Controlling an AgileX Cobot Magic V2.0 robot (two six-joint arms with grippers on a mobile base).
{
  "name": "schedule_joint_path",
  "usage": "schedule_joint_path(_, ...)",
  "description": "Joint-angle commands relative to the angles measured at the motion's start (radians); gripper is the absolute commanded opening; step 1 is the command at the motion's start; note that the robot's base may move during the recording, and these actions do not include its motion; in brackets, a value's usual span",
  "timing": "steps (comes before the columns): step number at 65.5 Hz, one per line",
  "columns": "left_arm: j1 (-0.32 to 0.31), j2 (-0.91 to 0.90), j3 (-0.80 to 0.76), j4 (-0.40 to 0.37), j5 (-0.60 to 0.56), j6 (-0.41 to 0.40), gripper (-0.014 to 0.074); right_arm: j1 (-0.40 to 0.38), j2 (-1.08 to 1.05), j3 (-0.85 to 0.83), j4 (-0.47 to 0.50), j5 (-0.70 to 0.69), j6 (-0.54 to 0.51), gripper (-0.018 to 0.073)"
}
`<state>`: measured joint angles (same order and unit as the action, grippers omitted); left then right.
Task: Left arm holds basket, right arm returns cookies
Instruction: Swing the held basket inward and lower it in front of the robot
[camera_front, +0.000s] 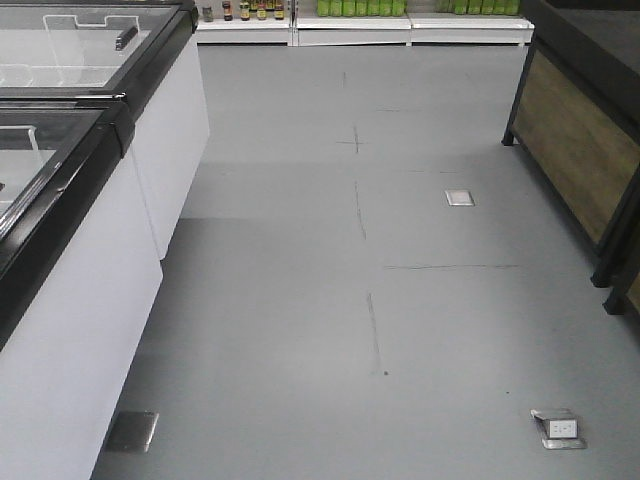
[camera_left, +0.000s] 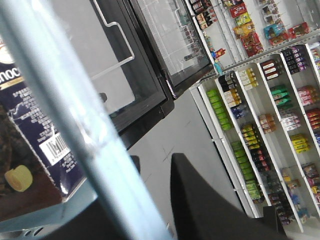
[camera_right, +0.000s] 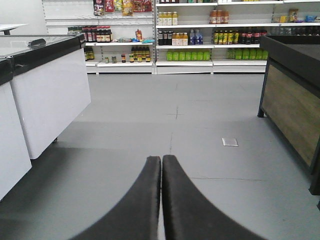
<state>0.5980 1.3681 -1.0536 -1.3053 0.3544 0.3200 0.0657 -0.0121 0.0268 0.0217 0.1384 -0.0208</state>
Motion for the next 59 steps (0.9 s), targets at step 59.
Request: schedule_joint_path(59,0.000,-0.118,-0.217,-0.084,0.422,0.201,-0.0007,0.000,-0.017,0.004,-0.001,-0.069,-0.006,-0.0011)
